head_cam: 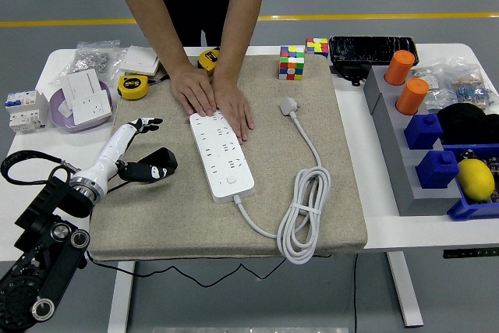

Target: Pick up the plug,place it near the board,insert it into the board,press the button

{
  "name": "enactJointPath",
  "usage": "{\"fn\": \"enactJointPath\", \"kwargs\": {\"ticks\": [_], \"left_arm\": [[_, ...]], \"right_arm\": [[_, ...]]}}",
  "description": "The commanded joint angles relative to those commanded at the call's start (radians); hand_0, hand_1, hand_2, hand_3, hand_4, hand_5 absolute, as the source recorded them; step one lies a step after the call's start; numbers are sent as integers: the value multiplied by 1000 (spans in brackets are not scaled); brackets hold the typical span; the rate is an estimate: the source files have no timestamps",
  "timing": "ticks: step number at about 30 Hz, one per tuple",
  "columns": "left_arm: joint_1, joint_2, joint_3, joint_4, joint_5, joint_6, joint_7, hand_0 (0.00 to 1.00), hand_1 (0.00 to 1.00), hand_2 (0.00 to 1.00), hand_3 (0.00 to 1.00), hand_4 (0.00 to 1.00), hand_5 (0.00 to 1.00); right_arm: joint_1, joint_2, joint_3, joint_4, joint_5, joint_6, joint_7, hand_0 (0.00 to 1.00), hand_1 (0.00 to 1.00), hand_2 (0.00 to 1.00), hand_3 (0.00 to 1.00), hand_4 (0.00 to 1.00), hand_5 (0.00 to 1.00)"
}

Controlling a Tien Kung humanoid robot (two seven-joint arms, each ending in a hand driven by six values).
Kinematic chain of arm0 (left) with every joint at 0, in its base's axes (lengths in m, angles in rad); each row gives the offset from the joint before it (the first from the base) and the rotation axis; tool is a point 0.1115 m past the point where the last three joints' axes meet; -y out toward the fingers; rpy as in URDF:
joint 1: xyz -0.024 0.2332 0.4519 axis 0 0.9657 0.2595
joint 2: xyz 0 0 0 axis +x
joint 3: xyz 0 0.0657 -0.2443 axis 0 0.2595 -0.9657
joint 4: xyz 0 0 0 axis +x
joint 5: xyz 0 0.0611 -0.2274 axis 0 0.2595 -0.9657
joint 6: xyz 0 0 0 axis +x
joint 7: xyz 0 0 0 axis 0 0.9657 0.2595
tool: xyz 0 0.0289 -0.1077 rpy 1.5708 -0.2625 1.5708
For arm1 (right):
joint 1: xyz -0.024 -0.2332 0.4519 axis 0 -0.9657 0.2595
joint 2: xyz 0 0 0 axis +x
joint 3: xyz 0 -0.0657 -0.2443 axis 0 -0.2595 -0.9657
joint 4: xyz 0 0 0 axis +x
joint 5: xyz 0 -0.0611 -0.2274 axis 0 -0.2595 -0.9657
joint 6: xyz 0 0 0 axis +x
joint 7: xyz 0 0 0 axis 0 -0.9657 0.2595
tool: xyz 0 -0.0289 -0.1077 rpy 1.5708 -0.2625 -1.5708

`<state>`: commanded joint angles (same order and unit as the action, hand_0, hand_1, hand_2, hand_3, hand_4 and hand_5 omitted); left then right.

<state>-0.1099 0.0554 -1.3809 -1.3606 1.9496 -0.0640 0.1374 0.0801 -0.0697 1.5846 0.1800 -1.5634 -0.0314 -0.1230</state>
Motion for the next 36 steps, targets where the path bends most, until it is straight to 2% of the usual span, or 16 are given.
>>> {"fn": "enactJointPath", "kwargs": {"ticks": [3, 4, 10, 11, 16, 17, 22, 23, 28, 29, 34, 35, 36], "left_arm": [[-3, -5, 5, 25, 1, 10, -4, 873, 893, 809, 803, 998, 2], [-4, -7, 6, 32, 1, 13, -5, 837, 876, 756, 737, 998, 2], [-8, -20, -3, 82, 22, 40, -15, 837, 876, 756, 737, 998, 2], [-9, -20, -3, 89, 24, 47, -18, 805, 803, 679, 617, 998, 2], [-13, -21, -2, 108, 47, 71, -25, 805, 803, 679, 617, 998, 2], [-14, -22, -2, 112, 50, 73, -25, 763, 732, 546, 470, 978, 51], [-18, -26, -1, 126, 80, 96, -34, 763, 732, 546, 470, 978, 51], [-20, -27, 0, 128, 83, 100, -36, 711, 658, 467, 483, 831, 79], [-23, -27, 7, 125, 81, 110, -39, 711, 658, 467, 483, 831, 79], [-24, -27, 8, 124, 80, 110, -38, 621, 435, 384, 487, 734, 72], [-27, -22, 14, 110, 71, 109, -35, 621, 435, 384, 487, 734, 72], [-28, -21, 15, 109, 70, 108, -35, 579, 387, 371, 480, 713, 75], [-29, -19, 16, 107, 69, 107, -34, 579, 387, 371, 480, 713, 75]], "right_arm": [[0, 0, 0, 0, -2, 1, 0, 830, 728, 725, 765, 998, 958], [0, 0, 0, 0, -3, 1, 0, 830, 728, 725, 765, 998, 958], [-1, -2, -2, 0, -6, 0, 0, 831, 728, 724, 765, 998, 959], [0, -2, -3, 0, -5, 0, 0, 833, 728, 725, 765, 998, 959], [-1, -3, -4, 0, -6, 0, 0, 833, 728, 725, 765, 998, 959], [-1, -3, -3, 0, -6, 0, 0, 835, 727, 724, 765, 998, 959], [-1, -3, -5, 0, -5, 1, 1, 835, 727, 724, 765, 998, 959], [-1, -3, -6, 0, -5, 0, 1, 834, 728, 724, 765, 998, 960], [-1, -3, -2, 0, -6, 0, 0, 834, 728, 724, 765, 998, 960], [-1, -3, -2, 0, -7, 0, 0, 834, 728, 724, 765, 998, 960], [-1, -1, 4, 0, -9, 0, -1, 834, 728, 724, 765, 998, 960], [-1, -1, 2, 0, -8, 0, 0, 835, 728, 725, 765, 998, 961], [-1, -2, 1, 0, -7, 0, 0, 835, 728, 725, 765, 998, 961]]}}
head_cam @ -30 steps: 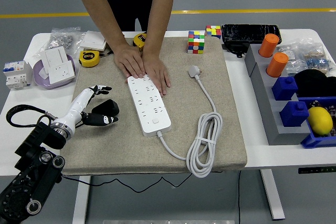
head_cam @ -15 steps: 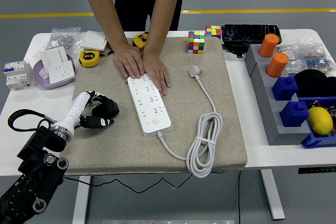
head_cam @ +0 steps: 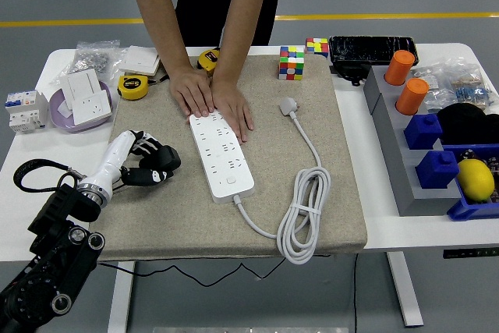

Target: Pick up the plug,place it near the board,insert it into the board,press the button

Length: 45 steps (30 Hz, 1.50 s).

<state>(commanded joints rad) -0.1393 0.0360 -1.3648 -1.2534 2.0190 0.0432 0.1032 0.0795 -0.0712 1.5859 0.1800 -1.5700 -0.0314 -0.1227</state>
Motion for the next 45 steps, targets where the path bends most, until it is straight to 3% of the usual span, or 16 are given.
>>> {"fn": "enactJointPath", "kwargs": {"ticks": [13, 24, 35, 45], "left_arm": [[-60, 39, 92, -36, -29, -12, 7, 568, 375, 361, 478, 685, 68], [-142, 59, 194, 32, -47, -9, -2, 563, 382, 360, 480, 680, 60], [-174, 60, 220, 95, -54, 2, -16, 562, 387, 360, 484, 683, 54], [-187, 57, 230, 105, -50, 5, -17, 560, 389, 360, 484, 682, 54]], "right_arm": [[1, 0, -1, 0, 2, -1, 0, 834, 727, 724, 765, 998, 963], [3, -2, -1, 0, -2, 0, -2, 836, 727, 724, 765, 998, 964], [3, -5, -9, 0, -2, 0, -3, 836, 728, 724, 765, 998, 963], [3, -6, -6, 0, -7, 1, -3, 836, 728, 724, 765, 998, 964]]}}
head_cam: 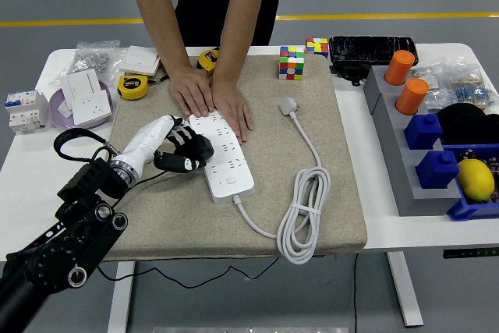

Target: Pick up the plug,place it near the board,insert it into the board,press the button

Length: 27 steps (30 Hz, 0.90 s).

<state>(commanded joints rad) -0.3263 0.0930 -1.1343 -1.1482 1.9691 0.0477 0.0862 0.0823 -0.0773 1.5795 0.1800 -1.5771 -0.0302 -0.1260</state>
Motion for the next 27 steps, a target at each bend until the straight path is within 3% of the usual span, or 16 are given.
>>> {"fn": "enactJointPath", "kwargs": {"ticks": [9, 27], "left_arm": [[-30, 13, 11, 33, 12, 2, -4, 562, 392, 362, 488, 692, 46], [-36, 22, 22, 29, 15, -19, -1, 563, 397, 363, 491, 695, 41]], "right_arm": [[3, -1, -1, 0, 6, -1, 1, 836, 728, 725, 764, 998, 965], [6, -1, 2, 0, 10, -2, 2, 836, 728, 724, 765, 998, 965]]}}
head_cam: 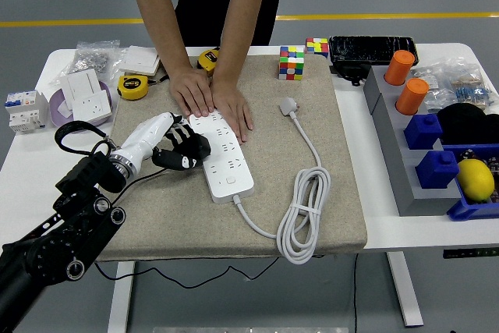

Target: Pick up the plug,place it near the board,insert it into the board,press the button

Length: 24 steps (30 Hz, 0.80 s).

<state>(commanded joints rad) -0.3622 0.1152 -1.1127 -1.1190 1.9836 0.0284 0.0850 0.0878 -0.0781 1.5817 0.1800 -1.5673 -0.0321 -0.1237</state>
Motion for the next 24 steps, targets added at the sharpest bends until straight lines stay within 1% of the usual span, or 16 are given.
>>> {"fn": "enactJointPath", "kwargs": {"ticks": [4, 5, 10, 11, 17, 18, 23, 24], "left_arm": [[1, -1, 1, 1, -13, -6, -3, 563, 397, 363, 491, 695, 41], [2, -2, 0, 2, -20, -11, -5, 628, 592, 498, 508, 887, 118], [1, -3, -1, 6, -44, -30, -9, 628, 592, 498, 508, 887, 118], [1, -3, -1, 6, -46, -32, -10, 777, 814, 733, 573, 998, 244], [1, -2, -4, 10, -70, -43, -15, 777, 814, 733, 573, 998, 244], [1, -2, -5, 10, -74, -45, -16, 884, 921, 819, 740, 998, 426], [3, -1, -8, 9, -85, -53, -20, 884, 921, 819, 740, 998, 426], [4, -1, -9, 9, -86, -55, -20, 923, 940, 841, 796, 998, 462]], "right_arm": [[0, 0, 1, 0, 0, 0, 0, 836, 728, 724, 765, 998, 965], [-1, 0, 2, 0, -1, 0, 0, 836, 728, 724, 765, 998, 967], [-1, 0, 4, 0, -2, 1, 1, 836, 728, 724, 765, 998, 967], [0, 0, 3, 0, -2, 1, 1, 836, 728, 724, 765, 998, 968], [0, -1, 4, 0, -3, 1, 2, 836, 728, 724, 765, 998, 968], [0, -1, 4, 0, -3, 2, 2, 836, 728, 724, 765, 998, 970], [-1, -1, 2, 0, -2, 2, 2, 836, 728, 724, 765, 998, 970], [-1, -1, 1, 0, -2, 2, 2, 836, 728, 724, 765, 998, 973]]}}
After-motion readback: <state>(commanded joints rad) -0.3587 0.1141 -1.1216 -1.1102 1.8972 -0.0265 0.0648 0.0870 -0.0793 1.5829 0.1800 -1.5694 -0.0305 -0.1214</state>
